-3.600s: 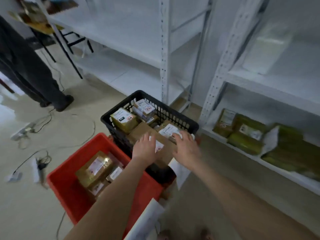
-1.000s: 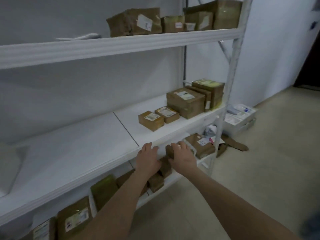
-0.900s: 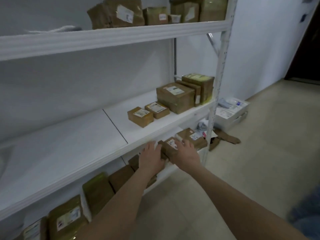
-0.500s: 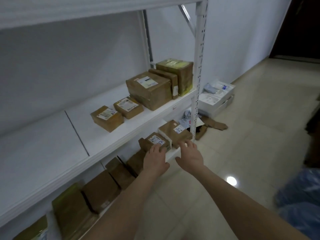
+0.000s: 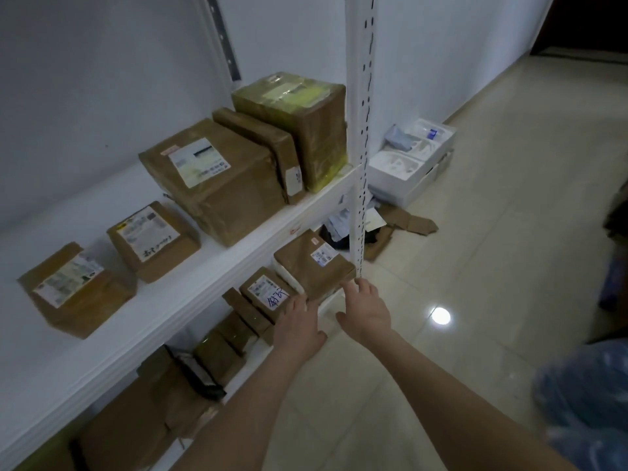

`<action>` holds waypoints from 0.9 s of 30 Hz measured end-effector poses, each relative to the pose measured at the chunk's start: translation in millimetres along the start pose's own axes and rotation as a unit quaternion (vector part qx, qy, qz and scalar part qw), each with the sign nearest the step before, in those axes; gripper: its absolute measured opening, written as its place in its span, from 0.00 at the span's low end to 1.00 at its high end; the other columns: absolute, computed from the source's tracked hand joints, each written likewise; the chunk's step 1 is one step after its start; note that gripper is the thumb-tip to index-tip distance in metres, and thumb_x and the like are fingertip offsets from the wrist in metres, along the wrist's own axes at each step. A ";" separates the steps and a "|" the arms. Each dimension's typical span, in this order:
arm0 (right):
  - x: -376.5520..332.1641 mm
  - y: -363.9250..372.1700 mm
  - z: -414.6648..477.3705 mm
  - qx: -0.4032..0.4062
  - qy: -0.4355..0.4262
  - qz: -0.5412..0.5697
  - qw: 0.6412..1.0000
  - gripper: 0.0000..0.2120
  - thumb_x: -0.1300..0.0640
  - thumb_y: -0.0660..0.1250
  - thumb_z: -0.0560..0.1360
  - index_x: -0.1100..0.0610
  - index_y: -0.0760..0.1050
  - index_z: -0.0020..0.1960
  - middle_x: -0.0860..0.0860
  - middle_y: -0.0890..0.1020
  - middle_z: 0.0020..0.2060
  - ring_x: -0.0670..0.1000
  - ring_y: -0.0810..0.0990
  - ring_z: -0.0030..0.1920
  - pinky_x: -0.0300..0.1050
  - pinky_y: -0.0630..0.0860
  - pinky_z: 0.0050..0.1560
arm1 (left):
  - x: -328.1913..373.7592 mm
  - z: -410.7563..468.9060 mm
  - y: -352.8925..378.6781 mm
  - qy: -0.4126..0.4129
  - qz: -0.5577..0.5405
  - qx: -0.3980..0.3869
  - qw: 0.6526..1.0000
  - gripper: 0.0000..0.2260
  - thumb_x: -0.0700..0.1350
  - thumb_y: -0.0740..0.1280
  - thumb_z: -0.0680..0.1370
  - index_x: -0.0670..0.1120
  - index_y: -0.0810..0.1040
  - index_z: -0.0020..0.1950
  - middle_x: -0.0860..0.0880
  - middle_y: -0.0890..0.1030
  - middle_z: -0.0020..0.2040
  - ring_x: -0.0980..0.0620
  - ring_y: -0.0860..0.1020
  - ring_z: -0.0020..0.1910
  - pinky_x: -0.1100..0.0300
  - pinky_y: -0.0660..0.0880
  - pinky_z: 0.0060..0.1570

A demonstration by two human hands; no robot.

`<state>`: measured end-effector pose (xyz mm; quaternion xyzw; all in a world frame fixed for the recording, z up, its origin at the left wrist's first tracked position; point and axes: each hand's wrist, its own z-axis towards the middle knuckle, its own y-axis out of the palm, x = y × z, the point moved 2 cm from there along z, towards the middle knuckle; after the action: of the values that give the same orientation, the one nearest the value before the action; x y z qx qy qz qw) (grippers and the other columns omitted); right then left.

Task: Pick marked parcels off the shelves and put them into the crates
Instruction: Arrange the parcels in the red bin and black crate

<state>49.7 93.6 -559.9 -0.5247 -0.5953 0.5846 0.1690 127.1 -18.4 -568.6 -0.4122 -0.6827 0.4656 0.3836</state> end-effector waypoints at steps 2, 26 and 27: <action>14.7 11.5 23.2 -0.021 0.001 0.006 1.000 0.28 0.53 0.64 0.76 0.52 0.58 0.74 0.56 0.59 0.73 0.58 0.57 0.74 0.49 0.62 0.69 | 2.7 19.9 12.3 -0.022 -0.003 -0.012 1.000 0.30 0.51 0.65 0.75 0.49 0.59 0.75 0.46 0.59 0.75 0.47 0.59 0.73 0.53 0.63 0.69; 43.1 195.2 286.5 -0.209 -0.153 0.034 0.965 0.23 0.44 0.59 0.79 0.60 0.70 0.65 0.60 0.75 0.58 0.61 0.74 0.61 0.50 0.72 0.57 | -46.3 204.5 169.6 -0.276 -0.031 0.025 0.960 0.32 0.45 0.62 0.78 0.44 0.50 0.78 0.44 0.55 0.76 0.46 0.57 0.75 0.53 0.64 0.67; 35.2 200.3 291.9 -0.217 -0.139 0.073 0.963 0.24 0.43 0.60 0.79 0.60 0.69 0.65 0.62 0.77 0.56 0.62 0.77 0.58 0.51 0.74 0.54 | -57.4 205.4 175.3 -0.283 -0.026 0.013 0.959 0.32 0.44 0.62 0.78 0.44 0.49 0.78 0.44 0.53 0.77 0.46 0.55 0.76 0.52 0.64 0.68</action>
<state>-116.3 -75.8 -825.0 -0.5044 -0.6857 0.5192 -0.0764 -2.3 -97.1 -799.4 -0.2400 -0.7677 0.5622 0.1922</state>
